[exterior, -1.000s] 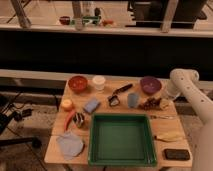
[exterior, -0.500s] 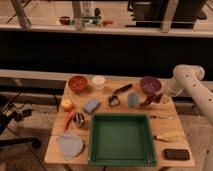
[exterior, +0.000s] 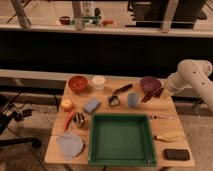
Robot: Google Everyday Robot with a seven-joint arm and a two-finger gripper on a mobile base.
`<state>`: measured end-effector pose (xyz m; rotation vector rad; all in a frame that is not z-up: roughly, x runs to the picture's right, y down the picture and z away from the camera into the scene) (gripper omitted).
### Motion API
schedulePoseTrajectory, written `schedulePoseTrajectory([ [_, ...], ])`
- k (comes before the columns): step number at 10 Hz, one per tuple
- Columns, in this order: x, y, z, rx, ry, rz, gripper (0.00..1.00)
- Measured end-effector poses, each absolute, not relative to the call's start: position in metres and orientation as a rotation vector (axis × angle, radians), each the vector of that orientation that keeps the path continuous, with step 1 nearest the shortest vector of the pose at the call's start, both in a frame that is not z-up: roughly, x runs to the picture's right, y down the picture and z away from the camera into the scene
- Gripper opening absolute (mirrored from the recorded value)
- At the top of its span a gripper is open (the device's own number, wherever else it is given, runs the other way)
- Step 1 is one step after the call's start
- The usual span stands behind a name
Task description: Place grapes in table surface
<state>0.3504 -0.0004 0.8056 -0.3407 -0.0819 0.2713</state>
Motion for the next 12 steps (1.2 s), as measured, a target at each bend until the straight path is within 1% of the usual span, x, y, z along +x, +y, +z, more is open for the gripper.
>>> schedulePoseTrajectory([
  [2, 0.348, -0.007, 0.796, -0.312, -0.092, 0.267, 0.10],
  [5, 0.350, -0.006, 0.795, -0.299, -0.093, 0.265, 0.10],
  [12, 0.365, 0.024, 0.841, -0.365, -0.061, 0.292, 0.10],
])
